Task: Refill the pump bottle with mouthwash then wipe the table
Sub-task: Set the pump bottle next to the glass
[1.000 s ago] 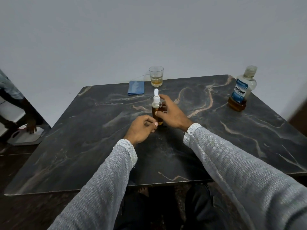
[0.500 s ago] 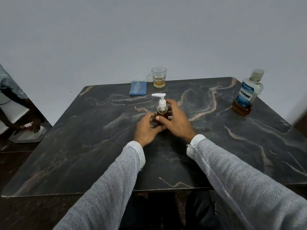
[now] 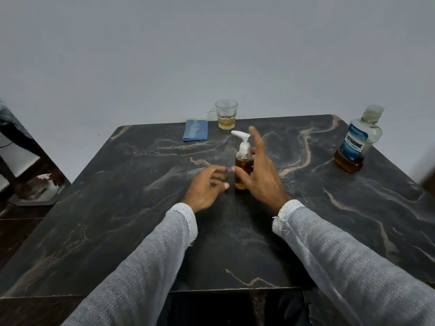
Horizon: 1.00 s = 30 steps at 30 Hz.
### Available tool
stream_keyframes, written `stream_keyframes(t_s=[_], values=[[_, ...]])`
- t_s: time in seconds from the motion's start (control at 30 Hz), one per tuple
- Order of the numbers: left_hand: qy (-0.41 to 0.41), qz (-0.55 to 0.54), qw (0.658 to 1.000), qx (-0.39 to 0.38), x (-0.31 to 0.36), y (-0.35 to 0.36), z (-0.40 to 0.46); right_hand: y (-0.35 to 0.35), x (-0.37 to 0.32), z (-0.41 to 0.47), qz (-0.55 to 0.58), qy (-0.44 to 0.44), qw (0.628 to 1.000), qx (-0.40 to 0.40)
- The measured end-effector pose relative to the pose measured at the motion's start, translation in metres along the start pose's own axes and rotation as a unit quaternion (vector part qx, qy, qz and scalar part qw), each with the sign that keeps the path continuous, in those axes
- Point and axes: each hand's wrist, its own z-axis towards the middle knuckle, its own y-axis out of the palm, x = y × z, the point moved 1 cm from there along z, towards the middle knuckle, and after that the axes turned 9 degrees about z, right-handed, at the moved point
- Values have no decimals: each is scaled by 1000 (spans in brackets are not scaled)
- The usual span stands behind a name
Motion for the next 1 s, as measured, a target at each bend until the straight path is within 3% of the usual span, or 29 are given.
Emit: stream_keyframes(t_s=[0.23,0.53,0.8,1.0], values=[[-35,0,997,62,-2,-21,58,-33,19,46,-32,30,998,43],[-69,28,991,116,2,-24,176,-40,63,112,-68,32,997,-10],[-94,4,989,116,-20,-15,264,-26,106,154,-85,10,996,-23],[-63,-29,990,122,-31,-2,295,-21,130,166,-101,1,994,-31]])
